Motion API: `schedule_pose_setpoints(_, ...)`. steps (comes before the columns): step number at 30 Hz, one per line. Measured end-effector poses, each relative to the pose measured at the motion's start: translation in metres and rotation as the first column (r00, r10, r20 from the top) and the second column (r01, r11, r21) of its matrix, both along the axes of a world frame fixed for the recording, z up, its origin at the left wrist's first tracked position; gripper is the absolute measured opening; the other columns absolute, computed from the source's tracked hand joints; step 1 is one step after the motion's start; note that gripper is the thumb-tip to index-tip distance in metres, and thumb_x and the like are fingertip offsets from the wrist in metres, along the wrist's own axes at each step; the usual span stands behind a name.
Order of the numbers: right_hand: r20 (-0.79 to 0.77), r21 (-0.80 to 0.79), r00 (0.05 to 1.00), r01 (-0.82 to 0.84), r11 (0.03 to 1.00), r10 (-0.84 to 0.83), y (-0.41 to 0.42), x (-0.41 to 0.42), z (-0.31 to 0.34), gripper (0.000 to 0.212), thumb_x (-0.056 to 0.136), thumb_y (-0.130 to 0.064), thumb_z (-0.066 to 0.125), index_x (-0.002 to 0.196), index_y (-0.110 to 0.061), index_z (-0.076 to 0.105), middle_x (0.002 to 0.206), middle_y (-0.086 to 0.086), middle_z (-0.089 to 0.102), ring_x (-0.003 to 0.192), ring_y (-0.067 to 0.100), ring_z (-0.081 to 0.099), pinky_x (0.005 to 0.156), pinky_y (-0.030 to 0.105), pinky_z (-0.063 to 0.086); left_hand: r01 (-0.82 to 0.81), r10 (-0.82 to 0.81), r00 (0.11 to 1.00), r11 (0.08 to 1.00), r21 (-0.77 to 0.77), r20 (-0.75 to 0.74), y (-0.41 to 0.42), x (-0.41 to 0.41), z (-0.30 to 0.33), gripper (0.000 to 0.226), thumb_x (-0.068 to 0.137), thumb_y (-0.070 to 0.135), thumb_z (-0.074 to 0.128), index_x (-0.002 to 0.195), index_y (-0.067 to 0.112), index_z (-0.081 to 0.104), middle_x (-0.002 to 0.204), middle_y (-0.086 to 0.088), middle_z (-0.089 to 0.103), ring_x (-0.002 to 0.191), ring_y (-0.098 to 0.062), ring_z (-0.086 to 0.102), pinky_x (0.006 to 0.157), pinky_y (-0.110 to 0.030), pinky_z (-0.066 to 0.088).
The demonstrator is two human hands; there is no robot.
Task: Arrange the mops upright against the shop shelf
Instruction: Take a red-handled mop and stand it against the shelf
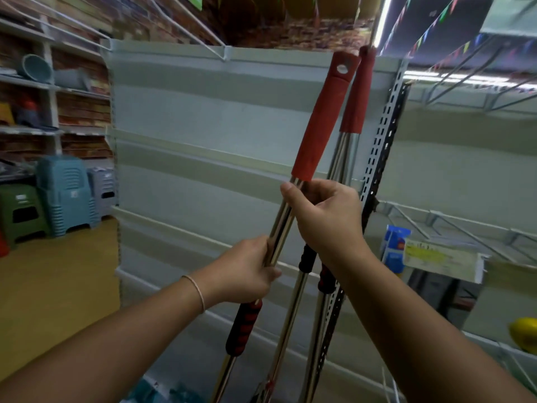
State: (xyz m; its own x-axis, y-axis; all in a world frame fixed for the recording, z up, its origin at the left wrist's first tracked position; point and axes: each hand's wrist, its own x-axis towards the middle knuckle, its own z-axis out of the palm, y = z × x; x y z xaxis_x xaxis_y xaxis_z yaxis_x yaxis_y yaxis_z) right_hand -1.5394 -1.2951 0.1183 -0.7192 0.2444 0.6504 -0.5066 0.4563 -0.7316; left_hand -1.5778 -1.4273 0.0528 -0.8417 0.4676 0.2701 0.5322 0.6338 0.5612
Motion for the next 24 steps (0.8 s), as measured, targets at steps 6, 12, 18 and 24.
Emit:
schedule_pose_setpoints(6, -0.043, -0.006, 0.995, 0.094, 0.996, -0.094, 0.004, -0.011, 0.02, 0.017, 0.087, -0.032, 0.073, 0.082, -0.016, 0.073, 0.061, -0.005, 0.067, 0.052, 0.006, 0.062, 0.052, 0.025, 0.053, 0.127, -0.127, 0.991, 0.992, 0.008, -0.028, 0.006, -0.017, 0.027, 0.015, 0.089, 0.029, 0.064, 0.089, 0.028, 0.049, 0.084, 0.005, 0.057, 0.078, -0.01, 0.058, 0.069, -0.029, 0.05)
schedule_pose_setpoints(12, -0.069, -0.011, 0.98, 0.188, 0.982, -0.189, 0.001, -0.023, 0.038, 0.013, 0.086, -0.03, 0.075, 0.078, -0.019, 0.072, 0.057, -0.01, 0.068, 0.05, 0.002, 0.062, 0.05, 0.019, 0.052, 0.274, -0.273, 0.962, 0.962, 0.02, -0.022, 0.007, -0.038, 0.049, 0.022, 0.091, 0.024, 0.063, 0.083, 0.032, 0.045, 0.081, 0.007, 0.053, 0.073, -0.006, 0.054, 0.063, -0.022, 0.042)
schedule_pose_setpoints(18, -0.105, 0.03, 0.953, 0.29, 0.957, -0.285, -0.008, -0.027, 0.038, 0.018, 0.086, -0.031, 0.073, 0.074, -0.018, 0.073, 0.057, -0.003, 0.068, 0.049, 0.011, 0.061, 0.052, 0.033, 0.056, 0.37, -0.371, 0.928, 0.927, 0.055, 0.016, 0.003, -0.054, 0.047, 0.021, 0.089, 0.018, 0.064, 0.084, 0.031, 0.048, 0.081, 0.006, 0.057, 0.076, -0.009, 0.06, 0.067, -0.023, 0.049)
schedule_pose_setpoints(24, -0.01, 0.025, 0.948, 0.319, 0.947, -0.319, -0.021, -0.04, 0.029, 0.017, 0.087, -0.035, 0.071, 0.078, -0.02, 0.072, 0.068, 0.001, 0.072, 0.062, 0.013, 0.069, 0.065, 0.043, 0.062, 0.375, -0.375, 0.927, 0.926, 0.044, -0.017, -0.004, -0.067, 0.038, 0.024, 0.087, 0.014, 0.063, 0.077, 0.029, 0.046, 0.072, 0.008, 0.055, 0.063, -0.003, 0.054, 0.05, -0.008, 0.039)
